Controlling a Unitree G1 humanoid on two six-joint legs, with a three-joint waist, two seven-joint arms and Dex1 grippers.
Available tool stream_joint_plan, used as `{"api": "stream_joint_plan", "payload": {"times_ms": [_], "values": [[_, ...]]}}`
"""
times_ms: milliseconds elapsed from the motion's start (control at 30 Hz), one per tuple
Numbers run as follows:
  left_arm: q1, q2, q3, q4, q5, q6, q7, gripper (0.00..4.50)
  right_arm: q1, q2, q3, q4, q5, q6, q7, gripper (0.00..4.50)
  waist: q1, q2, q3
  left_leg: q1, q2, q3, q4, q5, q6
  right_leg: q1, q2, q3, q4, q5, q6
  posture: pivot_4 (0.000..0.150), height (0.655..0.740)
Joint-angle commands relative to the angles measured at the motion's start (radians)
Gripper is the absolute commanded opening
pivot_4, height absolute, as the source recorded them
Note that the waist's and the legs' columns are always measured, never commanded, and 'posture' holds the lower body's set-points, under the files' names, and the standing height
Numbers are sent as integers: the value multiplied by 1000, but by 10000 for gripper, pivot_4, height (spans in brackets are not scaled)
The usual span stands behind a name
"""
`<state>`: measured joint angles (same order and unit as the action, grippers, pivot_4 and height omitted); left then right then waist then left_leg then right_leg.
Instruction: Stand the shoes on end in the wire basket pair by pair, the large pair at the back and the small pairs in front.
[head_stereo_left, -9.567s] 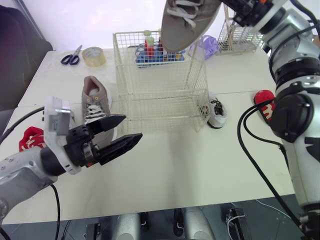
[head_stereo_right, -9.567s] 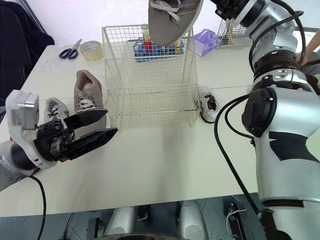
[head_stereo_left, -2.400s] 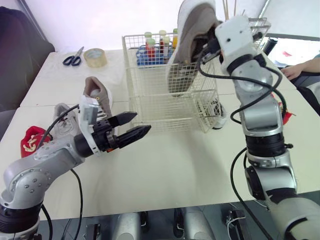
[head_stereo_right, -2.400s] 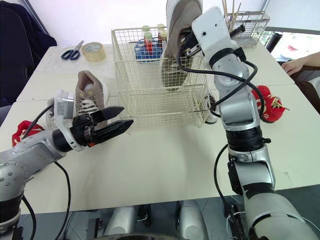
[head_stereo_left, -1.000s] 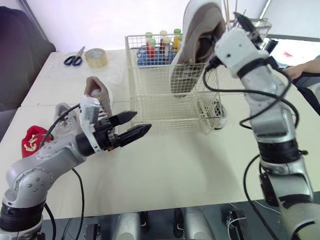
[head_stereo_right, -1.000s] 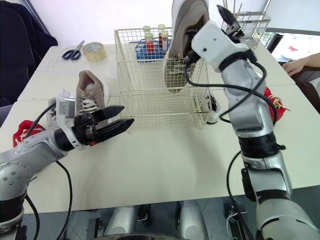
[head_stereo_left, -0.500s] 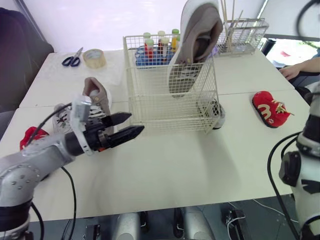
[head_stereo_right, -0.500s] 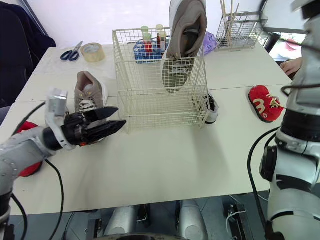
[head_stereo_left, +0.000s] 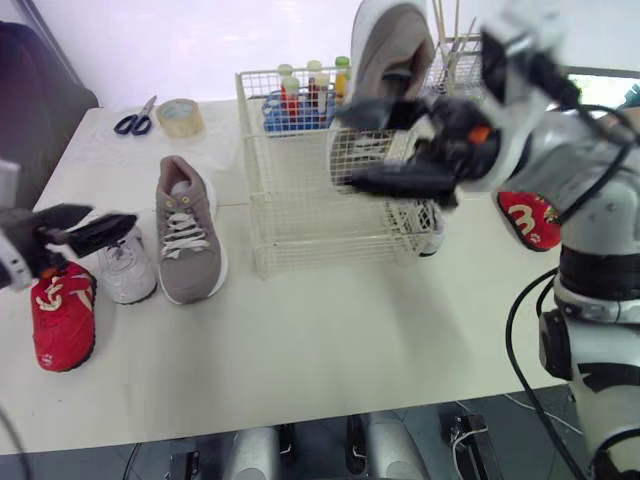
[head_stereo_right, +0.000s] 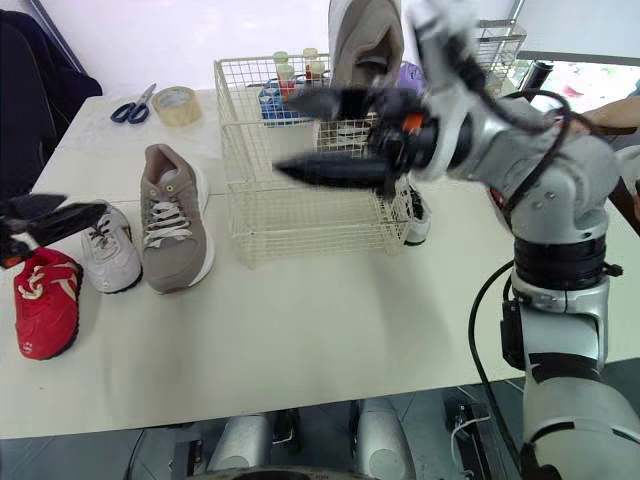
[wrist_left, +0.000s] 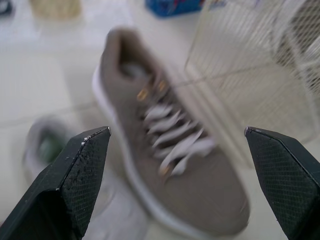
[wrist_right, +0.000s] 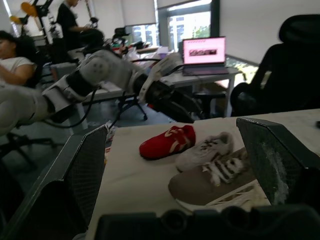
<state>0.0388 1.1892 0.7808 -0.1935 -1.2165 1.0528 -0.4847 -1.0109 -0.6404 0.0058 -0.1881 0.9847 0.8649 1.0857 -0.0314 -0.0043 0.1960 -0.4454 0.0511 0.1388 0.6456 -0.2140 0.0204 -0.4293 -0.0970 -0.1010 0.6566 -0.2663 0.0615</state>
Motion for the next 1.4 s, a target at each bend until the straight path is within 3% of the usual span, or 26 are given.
{"api": "stream_joint_plan", "payload": {"times_ms": [33,100,233,367,533,800,1067,1133,1267,1400], "values": [[-78,58,-48,172,55,-7,-165,45000,-22,36,-10,-19,19,-12,28,44637,9,-1,-1,0,1,0,0,0,0,0,0,0,-3,1,-1,1500,7400],[-162,79,-169,273,120,-38,-256,45000,-15,50,5,-8,-13,-28,41,44637,19,-1,-1,-1,1,0,-1,0,0,0,0,-1,-8,1,-7,1500,7400],[-487,54,-453,532,277,-76,-446,45000,11,60,43,-12,-83,-71,63,44637,31,-5,-3,-6,1,1,-2,-1,0,-4,-2,0,-9,2,-8,1500,7400],[-850,-65,-696,887,530,-175,-579,45000,28,66,25,-49,-93,-52,-2,44637,37,-8,-5,-20,1,2,1,4,-6,-12,0,-1,-5,9,-2,1500,7400],[-1086,-183,-838,1208,767,-307,-694,45000,62,32,-10,-131,-65,10,-74,44637,37,-9,-5,-21,0,10,4,6,-1,-12,6,-2,-6,9,-1,1500,7400],[-1190,-310,-899,1420,982,-396,-781,45000,87,-29,-50,-216,-42,74,-162,44637,19,-10,-4,-19,1,7,4,5,0,-11,5,-2,-4,9,0,1500,7400],[-1165,-404,-851,1506,1069,-340,-697,45000,103,-44,-69,-290,-6,114,-250,44637,23,-8,-6,-16,1,3,7,2,6,-7,3,-3,-1,8,1,1500,7400],[-1153,-408,-831,1509,1074,-329,-692,45000,109,-69,-84,-309,31,147,-265,44637,21,-7,-7,-15,0,3,10,-1,11,-4,1,-3,0,7,2,1500,7400],[-1141,-420,-809,1502,1087,-322,-708,45000,142,-241,-89,-406,90,243,-218,44637,18,-7,-7,-16,0,3,17,-4,16,-1,-1,-3,-1,8,4,1500,7400],[-1128,-438,-765,1501,1080,-337,-671,31079,138,-276,-83,-387,90,228,-215,45000,14,-5,-9,-15,-1,3,18,-7,19,0,-3,-2,-2,8,4,1500,7400]]}}
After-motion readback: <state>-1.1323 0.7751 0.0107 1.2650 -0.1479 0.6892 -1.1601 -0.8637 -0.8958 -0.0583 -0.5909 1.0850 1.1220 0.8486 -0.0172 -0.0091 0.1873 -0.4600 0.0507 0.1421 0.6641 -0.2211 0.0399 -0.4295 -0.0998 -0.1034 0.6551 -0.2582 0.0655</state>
